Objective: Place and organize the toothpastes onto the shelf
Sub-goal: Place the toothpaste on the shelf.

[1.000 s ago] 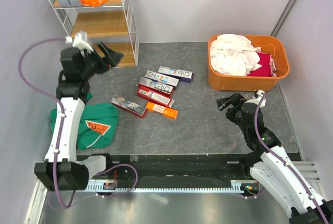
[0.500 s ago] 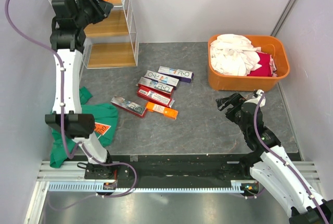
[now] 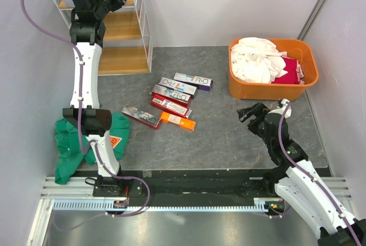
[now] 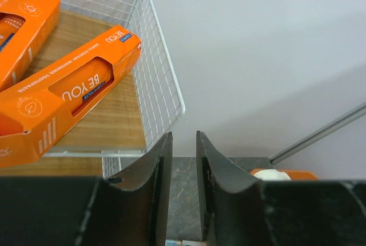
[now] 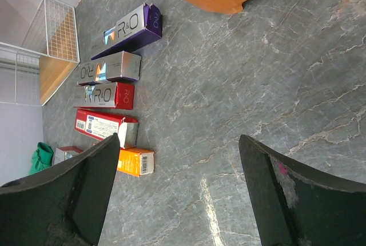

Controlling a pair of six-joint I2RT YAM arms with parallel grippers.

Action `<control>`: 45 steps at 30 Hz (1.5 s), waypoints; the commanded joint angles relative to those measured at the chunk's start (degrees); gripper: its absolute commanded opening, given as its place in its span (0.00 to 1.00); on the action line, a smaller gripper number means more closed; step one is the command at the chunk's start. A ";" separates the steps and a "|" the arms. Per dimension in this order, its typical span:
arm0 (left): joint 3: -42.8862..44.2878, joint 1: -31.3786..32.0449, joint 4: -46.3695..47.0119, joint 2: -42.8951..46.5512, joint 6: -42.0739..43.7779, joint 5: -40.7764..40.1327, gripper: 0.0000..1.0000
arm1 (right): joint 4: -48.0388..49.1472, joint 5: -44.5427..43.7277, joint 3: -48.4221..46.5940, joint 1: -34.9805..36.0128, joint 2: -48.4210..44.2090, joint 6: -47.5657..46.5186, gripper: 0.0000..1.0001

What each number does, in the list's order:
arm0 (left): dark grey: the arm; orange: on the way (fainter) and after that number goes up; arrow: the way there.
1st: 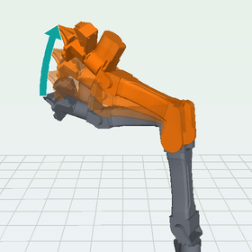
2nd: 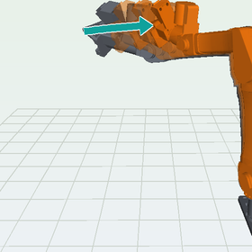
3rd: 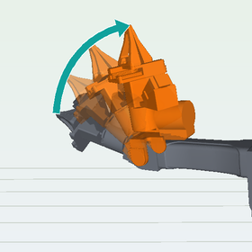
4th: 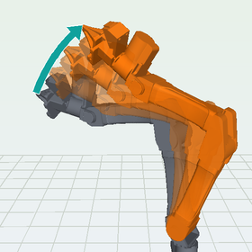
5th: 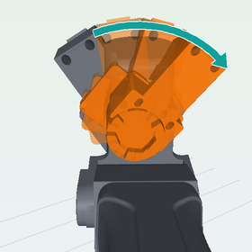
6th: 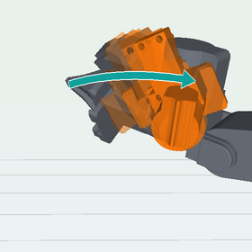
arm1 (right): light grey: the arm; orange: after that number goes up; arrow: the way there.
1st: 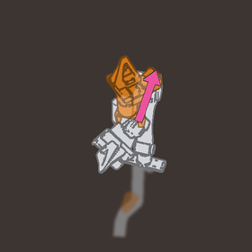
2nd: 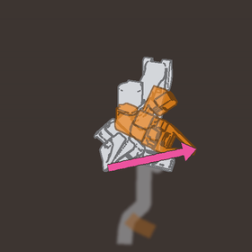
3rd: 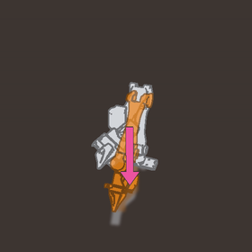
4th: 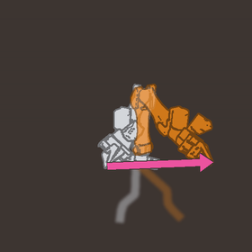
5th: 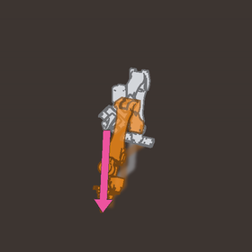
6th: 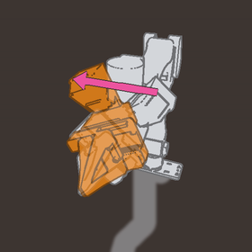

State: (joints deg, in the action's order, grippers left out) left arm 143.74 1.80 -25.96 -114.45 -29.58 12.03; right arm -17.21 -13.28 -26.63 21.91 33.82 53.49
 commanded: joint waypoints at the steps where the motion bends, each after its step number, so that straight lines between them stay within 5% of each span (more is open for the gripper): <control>1: 1.81 0.22 5.91 -2.53 -5.40 -3.32 0.29 | 1.13 0.45 0.35 0.06 -0.34 -1.20 0.93; 20: 2.07 2.41 15.84 -8.77 -6.99 -10.01 0.30 | -0.54 -0.96 1.06 0.06 -1.39 -2.17 0.94; 45: 2.51 2.59 17.35 -11.14 -9.00 -22.31 0.32 | -3.18 -2.10 1.32 0.06 -3.24 -2.34 0.95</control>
State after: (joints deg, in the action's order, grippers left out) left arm 143.85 4.84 -10.57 -125.03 -36.91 -6.37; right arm -19.97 -14.06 -25.52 21.91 31.16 52.10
